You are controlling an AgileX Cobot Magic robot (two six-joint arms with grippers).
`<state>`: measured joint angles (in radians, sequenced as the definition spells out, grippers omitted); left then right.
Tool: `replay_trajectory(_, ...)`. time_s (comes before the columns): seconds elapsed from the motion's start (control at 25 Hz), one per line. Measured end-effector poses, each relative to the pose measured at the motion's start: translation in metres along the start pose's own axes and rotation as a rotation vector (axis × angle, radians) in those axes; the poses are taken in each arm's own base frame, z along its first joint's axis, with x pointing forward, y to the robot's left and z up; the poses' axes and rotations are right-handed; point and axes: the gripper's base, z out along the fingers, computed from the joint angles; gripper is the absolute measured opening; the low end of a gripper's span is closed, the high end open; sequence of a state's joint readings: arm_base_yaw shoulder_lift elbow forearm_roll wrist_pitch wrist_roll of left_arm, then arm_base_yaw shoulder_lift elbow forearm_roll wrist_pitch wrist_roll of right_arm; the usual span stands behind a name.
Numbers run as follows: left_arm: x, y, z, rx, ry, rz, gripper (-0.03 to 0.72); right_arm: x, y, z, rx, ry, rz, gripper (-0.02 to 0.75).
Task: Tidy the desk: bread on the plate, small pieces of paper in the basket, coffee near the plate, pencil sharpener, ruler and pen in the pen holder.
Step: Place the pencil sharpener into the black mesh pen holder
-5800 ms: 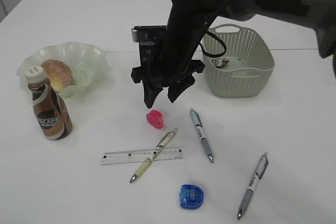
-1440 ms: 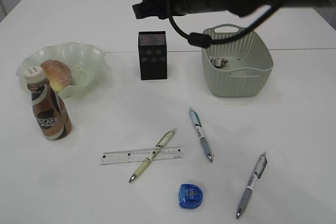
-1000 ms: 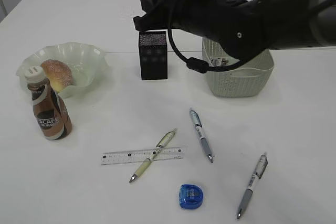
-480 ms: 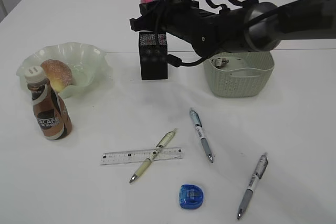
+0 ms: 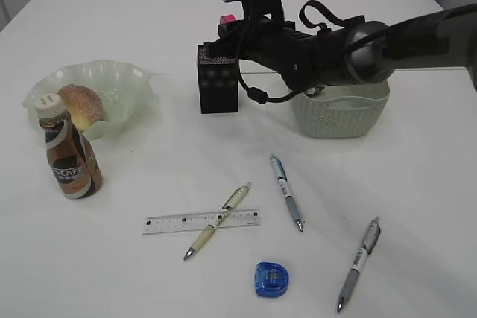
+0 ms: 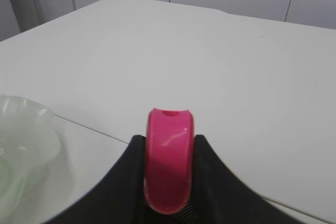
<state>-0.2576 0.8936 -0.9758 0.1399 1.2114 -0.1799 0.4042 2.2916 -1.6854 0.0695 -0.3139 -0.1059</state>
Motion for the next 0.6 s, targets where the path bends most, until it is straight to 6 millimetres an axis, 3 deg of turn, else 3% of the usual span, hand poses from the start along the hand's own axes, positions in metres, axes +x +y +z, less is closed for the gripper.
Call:
replay_trajectory(0.36, -0.001, 0.000, 0.000, 0.000, -0.009, 0.001, 0.487, -0.003, -0.001, 0.009, 0.002, -0.016, 0.001, 0.148)
replay_trajectory(0.6, -0.001, 0.000, 0.000, 0.000, -0.011, 0.001, 0.487, 0.013, 0.000, 0.020, -0.004, 0.044, 0.001, 0.151)
